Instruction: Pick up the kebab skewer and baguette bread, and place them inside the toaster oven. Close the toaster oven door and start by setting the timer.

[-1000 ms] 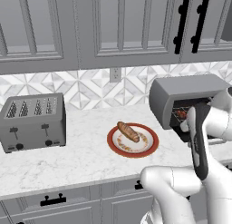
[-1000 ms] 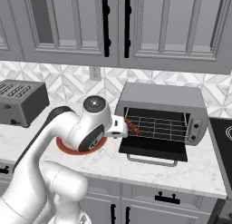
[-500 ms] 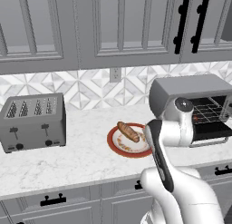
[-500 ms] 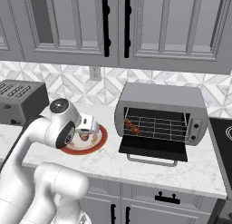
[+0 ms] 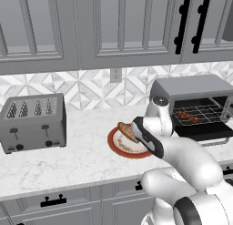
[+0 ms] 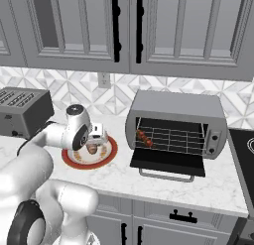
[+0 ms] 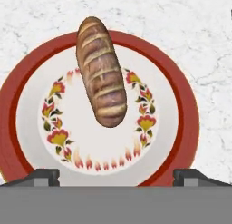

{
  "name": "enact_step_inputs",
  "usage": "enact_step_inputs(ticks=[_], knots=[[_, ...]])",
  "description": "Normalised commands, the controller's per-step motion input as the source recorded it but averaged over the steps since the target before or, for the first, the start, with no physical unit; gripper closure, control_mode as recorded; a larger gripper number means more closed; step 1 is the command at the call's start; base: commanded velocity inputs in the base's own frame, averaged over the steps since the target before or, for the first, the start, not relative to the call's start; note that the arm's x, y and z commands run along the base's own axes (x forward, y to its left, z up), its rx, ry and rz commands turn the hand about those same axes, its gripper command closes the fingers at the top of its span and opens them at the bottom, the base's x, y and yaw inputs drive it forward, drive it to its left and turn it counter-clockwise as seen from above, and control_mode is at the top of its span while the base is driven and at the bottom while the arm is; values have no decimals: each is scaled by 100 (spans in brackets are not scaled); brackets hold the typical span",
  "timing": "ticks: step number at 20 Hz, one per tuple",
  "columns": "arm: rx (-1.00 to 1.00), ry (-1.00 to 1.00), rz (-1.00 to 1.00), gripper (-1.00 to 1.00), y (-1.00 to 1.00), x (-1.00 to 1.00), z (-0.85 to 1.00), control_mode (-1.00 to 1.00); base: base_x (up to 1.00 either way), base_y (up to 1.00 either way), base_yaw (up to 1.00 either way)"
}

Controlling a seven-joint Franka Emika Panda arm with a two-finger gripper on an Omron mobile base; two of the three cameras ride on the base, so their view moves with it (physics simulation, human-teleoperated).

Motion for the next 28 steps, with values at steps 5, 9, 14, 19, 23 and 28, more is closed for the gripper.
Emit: enact_step_inputs(ticks=[5, 9, 14, 19, 23, 28], knots=[[0, 8, 13, -100, 15, 53, -33, -100, 0, 0, 0], [0, 9, 4, -100, 7, 30, -52, -100, 0, 0, 0], [0, 2, 0, -100, 0, 0, -33, -100, 0, 0, 0], [0, 1, 0, -100, 6, 0, -40, -100, 0, 0, 0], [0, 0, 0, -100, 4, 0, -36, -100, 0, 0, 0], [0, -3, 0, -100, 0, 0, -13, -100, 0, 0, 0]])
